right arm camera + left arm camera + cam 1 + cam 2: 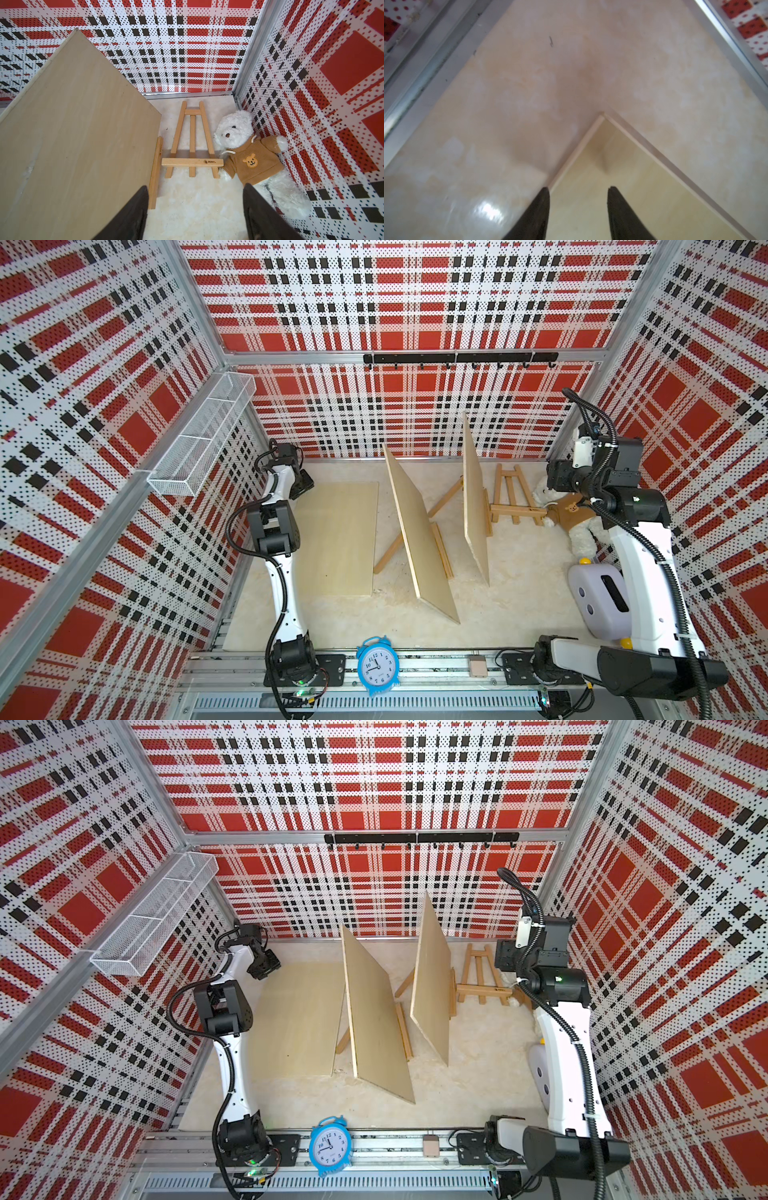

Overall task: Disassemble the easel
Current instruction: Adjust the drawing board at the center of the board, then pick up the drawing board from the easel.

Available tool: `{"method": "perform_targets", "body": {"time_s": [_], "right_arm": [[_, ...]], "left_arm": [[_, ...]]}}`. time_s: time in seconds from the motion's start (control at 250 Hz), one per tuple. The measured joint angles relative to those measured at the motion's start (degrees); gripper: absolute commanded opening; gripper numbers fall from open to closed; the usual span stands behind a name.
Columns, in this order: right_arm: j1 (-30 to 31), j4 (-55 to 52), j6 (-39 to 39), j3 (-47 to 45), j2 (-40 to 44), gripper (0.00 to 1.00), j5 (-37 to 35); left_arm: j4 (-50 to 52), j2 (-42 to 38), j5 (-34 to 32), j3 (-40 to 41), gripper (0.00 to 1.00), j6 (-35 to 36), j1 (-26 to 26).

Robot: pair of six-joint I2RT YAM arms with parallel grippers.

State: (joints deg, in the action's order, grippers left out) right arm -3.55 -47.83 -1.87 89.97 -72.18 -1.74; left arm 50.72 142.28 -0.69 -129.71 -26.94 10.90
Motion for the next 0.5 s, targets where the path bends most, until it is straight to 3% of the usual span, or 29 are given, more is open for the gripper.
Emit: {"method": "perform_targets", "body": {"time_s": [0.164,0.32,0.5], "right_arm": [[0.00,1.44,0.24,-2.05,0.00,0.73,2.62],[0.11,1.75,1.60,-2.34,-0.24,0.71,5.81],[3.06,0.50,4.02,-1.44,-1.77,0.70,7.54]], "left_arm": [[-0.52,-15.04,-2.54,9.66,0.49,2.67,-2.95],[-1.88,-34.69,-4.74,20.81,0.51,3.74,-9.38],[-0.96,-47.89,-5.22,23.28,0.50,3.41,-17.68]]}}
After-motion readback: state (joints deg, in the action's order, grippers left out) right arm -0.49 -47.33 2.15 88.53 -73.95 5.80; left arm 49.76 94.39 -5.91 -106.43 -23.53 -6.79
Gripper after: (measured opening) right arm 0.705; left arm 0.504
